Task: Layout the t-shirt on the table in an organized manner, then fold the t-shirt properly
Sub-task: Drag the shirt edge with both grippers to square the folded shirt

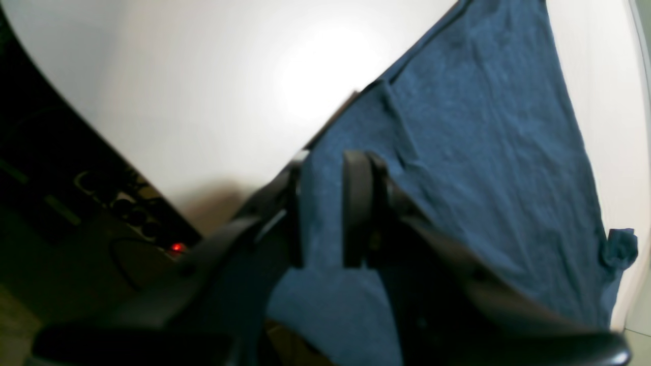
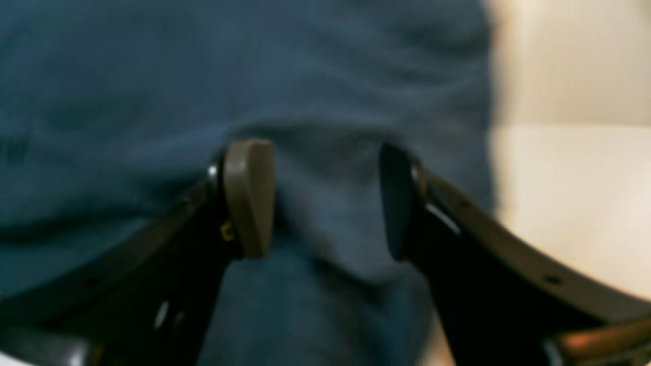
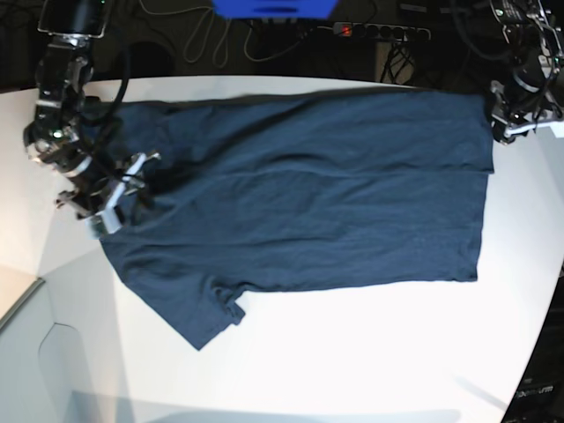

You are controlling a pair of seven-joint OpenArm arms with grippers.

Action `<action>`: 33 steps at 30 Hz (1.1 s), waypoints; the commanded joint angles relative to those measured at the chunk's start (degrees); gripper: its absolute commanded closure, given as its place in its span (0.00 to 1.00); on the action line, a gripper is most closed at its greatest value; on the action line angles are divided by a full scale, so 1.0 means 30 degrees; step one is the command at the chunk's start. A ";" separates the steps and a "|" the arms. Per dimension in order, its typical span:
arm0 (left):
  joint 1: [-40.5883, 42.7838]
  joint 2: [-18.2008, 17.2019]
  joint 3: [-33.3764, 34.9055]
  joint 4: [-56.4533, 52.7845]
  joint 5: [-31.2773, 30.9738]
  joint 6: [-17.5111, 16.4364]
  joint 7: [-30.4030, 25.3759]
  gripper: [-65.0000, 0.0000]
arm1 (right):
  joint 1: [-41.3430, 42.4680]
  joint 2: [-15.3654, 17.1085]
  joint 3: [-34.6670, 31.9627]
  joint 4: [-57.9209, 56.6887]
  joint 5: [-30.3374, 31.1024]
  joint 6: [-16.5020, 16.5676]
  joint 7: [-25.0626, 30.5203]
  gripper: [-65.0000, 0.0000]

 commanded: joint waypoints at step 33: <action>-0.1460 -0.0240 0.0024 -0.4437 -0.0114 -0.0069 -0.0168 0.83 | -0.2243 0.0795 0.3843 -0.4634 0.0056 0.0070 0.0158 0.49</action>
